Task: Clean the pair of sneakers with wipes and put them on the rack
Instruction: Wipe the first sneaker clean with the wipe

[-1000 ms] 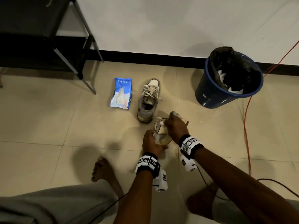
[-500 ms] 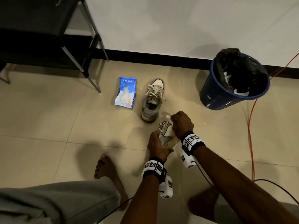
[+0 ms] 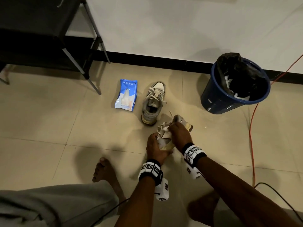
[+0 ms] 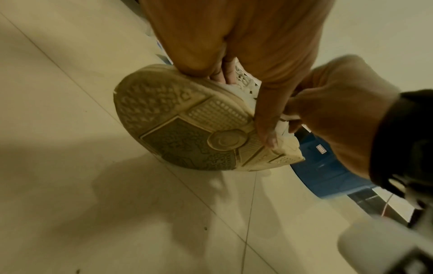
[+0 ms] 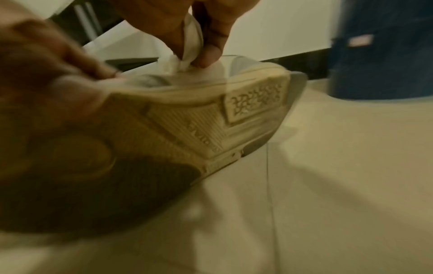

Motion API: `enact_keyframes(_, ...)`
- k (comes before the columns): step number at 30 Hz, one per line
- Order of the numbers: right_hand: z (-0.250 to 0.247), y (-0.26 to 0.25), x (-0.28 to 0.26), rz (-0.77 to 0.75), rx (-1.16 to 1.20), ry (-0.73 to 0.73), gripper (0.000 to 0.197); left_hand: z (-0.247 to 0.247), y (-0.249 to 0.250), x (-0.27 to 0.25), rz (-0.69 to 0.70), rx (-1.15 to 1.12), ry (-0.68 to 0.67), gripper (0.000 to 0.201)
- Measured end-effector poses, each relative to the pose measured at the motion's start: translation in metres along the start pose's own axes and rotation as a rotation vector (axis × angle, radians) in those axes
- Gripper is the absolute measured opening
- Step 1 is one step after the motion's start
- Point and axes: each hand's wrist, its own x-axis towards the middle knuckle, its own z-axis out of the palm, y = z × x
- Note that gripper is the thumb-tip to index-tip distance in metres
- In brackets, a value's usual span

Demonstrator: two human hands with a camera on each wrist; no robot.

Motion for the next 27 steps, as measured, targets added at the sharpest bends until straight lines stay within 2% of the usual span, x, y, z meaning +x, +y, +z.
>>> enact_keyframes(2,-0.004,0.013,0.011,0.263,0.079,0.206,0.017,0.000,-0.001,-0.001,-0.007,0.010,0.006,0.097)
enact_keyframes(3,0.000,0.009,0.011,0.293,0.136,0.214,0.015,0.001,-0.002,-0.001,-0.011,-0.002,-0.002,0.096)
enact_keyframes(4,0.002,-0.001,0.007,0.230,0.220,0.168,0.011,0.001,-0.001,-0.001,-0.009,-0.016,-0.008,0.094)
enact_keyframes(6,0.021,-0.013,-0.006,-0.013,0.221,0.039,0.006,0.000,-0.001,0.001,-0.002,-0.029,-0.007,0.090)
enact_keyframes(7,0.018,-0.010,-0.006,-0.047,0.211,0.031,0.008,0.000,-0.001,0.000,-0.002,-0.025,-0.011,0.091)
enact_keyframes(8,0.011,-0.002,0.001,0.020,0.213,0.034,0.011,0.000,-0.001,-0.001,-0.003,-0.013,-0.010,0.093)
enact_keyframes(10,0.002,0.023,0.019,0.227,0.103,0.207,0.018,0.001,-0.003,0.000,-0.004,0.005,-0.002,0.097)
enact_keyframes(11,0.000,0.025,0.020,0.286,0.072,0.233,0.020,0.002,-0.003,0.001,-0.007,0.004,-0.009,0.098)
enact_keyframes(12,0.001,0.020,0.016,0.250,0.100,0.217,0.021,0.002,-0.003,0.002,-0.005,-0.001,-0.015,0.096)
enact_keyframes(15,0.015,-0.007,-0.011,-0.147,0.127,-0.028,0.014,-0.002,-0.002,0.005,0.004,-0.035,-0.022,0.086)
enact_keyframes(16,0.014,0.000,-0.012,-0.200,0.066,-0.052,0.012,-0.003,-0.003,0.005,0.011,-0.042,-0.026,0.086)
enact_keyframes(17,0.008,0.010,-0.004,-0.139,0.052,-0.023,0.013,-0.004,-0.003,0.005,0.015,-0.041,-0.026,0.087)
enact_keyframes(19,-0.003,0.031,0.013,0.162,0.077,0.202,0.013,-0.004,-0.003,0.005,0.007,-0.028,-0.024,0.094)
enact_keyframes(20,-0.006,0.031,0.014,0.223,0.099,0.262,0.012,-0.004,-0.003,0.005,-0.001,-0.032,-0.028,0.098)
enact_keyframes(21,-0.004,0.026,0.012,0.185,0.122,0.245,0.012,-0.004,-0.002,0.006,-0.008,-0.033,-0.033,0.099)
enact_keyframes(23,0.009,0.003,-0.005,-0.102,0.104,0.072,0.015,-0.006,-0.002,0.007,-0.016,-0.023,-0.038,0.093)
enact_keyframes(24,0.013,0.005,-0.008,-0.194,0.064,0.018,0.016,-0.007,-0.002,0.008,-0.010,-0.013,-0.037,0.090)
enact_keyframes(25,0.006,0.008,-0.005,-0.165,0.039,-0.026,0.016,-0.007,-0.003,0.010,-0.005,-0.005,-0.042,0.089)
enact_keyframes(26,0.005,0.018,0.003,-0.030,0.036,0.013,0.015,-0.007,-0.008,0.010,0.001,-0.006,-0.042,0.088)
enact_keyframes(27,-0.002,0.028,0.011,0.160,0.079,0.144,0.013,-0.008,-0.006,0.011,0.013,-0.004,-0.042,0.088)
